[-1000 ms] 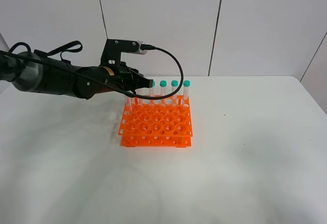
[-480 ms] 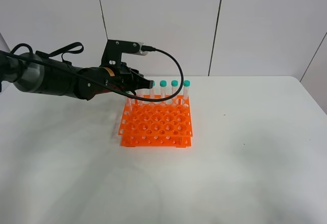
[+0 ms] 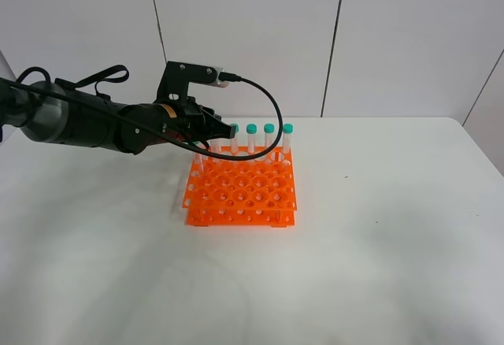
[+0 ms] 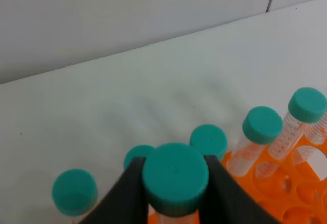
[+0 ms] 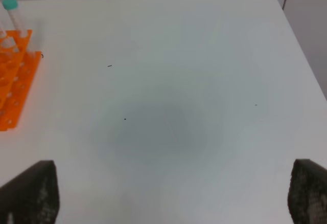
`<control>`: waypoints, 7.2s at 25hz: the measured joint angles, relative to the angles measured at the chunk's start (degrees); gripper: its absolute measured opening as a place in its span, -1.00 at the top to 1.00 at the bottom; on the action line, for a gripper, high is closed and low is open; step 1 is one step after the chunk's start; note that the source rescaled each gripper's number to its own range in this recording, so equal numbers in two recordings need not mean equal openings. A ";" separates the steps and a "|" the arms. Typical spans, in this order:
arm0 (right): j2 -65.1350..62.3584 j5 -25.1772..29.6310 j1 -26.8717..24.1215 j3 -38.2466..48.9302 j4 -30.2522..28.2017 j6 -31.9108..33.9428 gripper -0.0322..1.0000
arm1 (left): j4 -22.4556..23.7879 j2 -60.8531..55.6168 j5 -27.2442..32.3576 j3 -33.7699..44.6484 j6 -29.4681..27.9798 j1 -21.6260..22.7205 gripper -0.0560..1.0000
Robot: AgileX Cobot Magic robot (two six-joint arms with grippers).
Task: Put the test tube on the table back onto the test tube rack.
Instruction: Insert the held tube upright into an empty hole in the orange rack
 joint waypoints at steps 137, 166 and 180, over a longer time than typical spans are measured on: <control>0.00 -0.05 0.00 0.00 0.00 0.00 -1.00 | 0.86 5.98 -3.84 1.01 -1.91 0.98 0.89; 0.00 -0.05 0.00 0.00 0.00 0.00 -1.00 | 1.05 7.30 -5.90 1.01 -2.01 0.98 0.89; 0.00 -0.05 0.00 0.00 0.00 0.00 -1.00 | 1.25 7.30 -5.85 1.01 -3.75 0.98 0.89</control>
